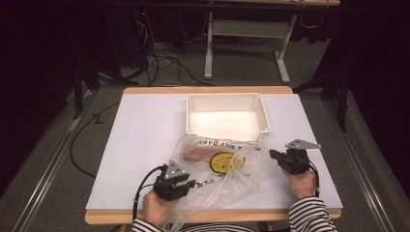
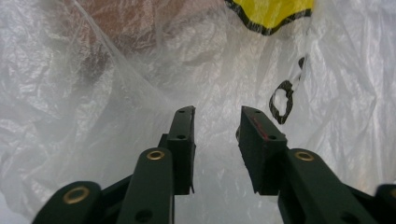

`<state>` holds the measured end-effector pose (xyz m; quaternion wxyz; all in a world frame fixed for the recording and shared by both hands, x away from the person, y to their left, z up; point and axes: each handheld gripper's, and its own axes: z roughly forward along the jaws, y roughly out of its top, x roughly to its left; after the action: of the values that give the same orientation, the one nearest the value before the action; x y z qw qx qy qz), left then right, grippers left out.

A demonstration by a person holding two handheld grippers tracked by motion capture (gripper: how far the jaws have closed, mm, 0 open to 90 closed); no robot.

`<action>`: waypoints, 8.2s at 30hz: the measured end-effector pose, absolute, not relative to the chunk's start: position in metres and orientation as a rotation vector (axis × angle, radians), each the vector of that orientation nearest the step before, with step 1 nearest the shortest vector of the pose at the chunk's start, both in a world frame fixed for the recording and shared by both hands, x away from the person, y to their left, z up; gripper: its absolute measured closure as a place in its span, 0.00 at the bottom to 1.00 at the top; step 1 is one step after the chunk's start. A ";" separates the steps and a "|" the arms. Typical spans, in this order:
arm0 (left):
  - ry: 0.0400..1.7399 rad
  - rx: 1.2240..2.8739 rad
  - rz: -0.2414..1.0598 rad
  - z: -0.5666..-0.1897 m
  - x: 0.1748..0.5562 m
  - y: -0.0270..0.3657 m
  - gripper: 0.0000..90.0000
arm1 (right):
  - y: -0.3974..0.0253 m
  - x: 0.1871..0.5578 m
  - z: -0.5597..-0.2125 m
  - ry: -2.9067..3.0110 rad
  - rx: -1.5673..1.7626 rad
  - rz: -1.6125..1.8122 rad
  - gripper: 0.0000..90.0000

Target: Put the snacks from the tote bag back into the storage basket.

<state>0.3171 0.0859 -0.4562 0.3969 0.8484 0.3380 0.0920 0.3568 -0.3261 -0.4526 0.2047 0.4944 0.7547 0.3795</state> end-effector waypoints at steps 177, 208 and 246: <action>0.829 2.077 0.431 -0.424 0.353 0.071 0.62 | -0.237 0.326 -0.446 2.377 1.093 1.093 0.99; 0.913 2.112 0.506 -0.424 0.337 0.100 0.98 | -0.250 0.330 -0.415 2.240 1.118 1.194 0.99; 1.016 2.101 0.456 -0.450 0.411 0.102 0.98 | -0.232 0.367 -0.446 2.257 1.295 1.067 0.99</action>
<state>0.4113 0.1024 -0.4500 0.3726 0.8199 0.3964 0.1781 0.3666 -0.2323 -0.4456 0.1639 0.4542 0.7917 0.3742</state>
